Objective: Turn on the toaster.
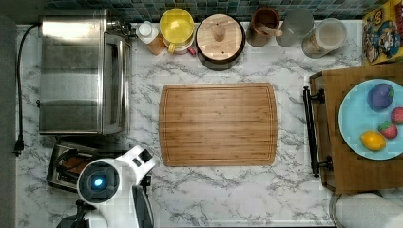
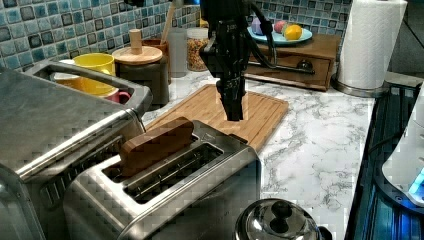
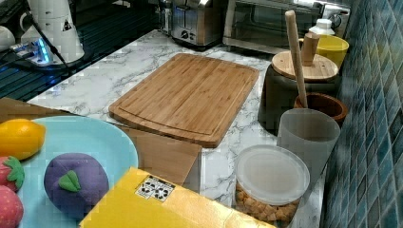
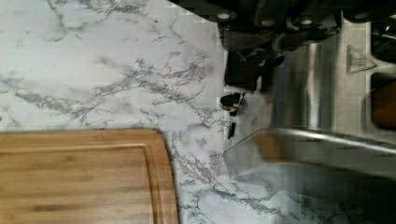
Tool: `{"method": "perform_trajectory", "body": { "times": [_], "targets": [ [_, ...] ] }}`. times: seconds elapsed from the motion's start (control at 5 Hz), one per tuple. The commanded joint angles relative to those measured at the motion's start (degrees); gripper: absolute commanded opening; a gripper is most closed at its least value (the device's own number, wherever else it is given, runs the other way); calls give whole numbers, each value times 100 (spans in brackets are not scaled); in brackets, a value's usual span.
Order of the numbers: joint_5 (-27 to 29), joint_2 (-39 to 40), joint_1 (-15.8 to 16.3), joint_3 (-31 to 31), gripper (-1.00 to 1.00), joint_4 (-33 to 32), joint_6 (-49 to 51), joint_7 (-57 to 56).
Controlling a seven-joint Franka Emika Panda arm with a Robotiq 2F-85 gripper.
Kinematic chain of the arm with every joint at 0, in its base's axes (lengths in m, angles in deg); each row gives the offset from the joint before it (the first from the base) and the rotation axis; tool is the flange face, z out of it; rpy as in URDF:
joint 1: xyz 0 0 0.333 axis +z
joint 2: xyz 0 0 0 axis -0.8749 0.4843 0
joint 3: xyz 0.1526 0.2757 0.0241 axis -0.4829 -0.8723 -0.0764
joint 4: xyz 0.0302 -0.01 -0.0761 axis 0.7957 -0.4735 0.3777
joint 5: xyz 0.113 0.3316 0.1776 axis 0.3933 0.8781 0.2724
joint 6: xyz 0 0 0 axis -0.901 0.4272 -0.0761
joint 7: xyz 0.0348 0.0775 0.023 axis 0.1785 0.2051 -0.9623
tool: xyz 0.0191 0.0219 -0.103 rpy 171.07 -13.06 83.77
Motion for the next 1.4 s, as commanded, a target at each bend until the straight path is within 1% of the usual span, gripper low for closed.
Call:
{"method": "perform_trajectory", "body": {
  "times": [0.2,0.6,0.8,1.0,1.2,1.4],
  "targets": [
    [423,242,202,3,-100,-219,-394,-875],
    [-43,723,-40,-80,-100,-169,-527,-88],
    [193,554,-79,48,-100,-569,-597,-21],
    [112,1148,126,-248,-100,-536,-524,-184],
    [-79,1487,205,-456,-100,-765,-759,16],
    [673,750,292,-516,-100,-1920,-1611,-411]
  ]
}}
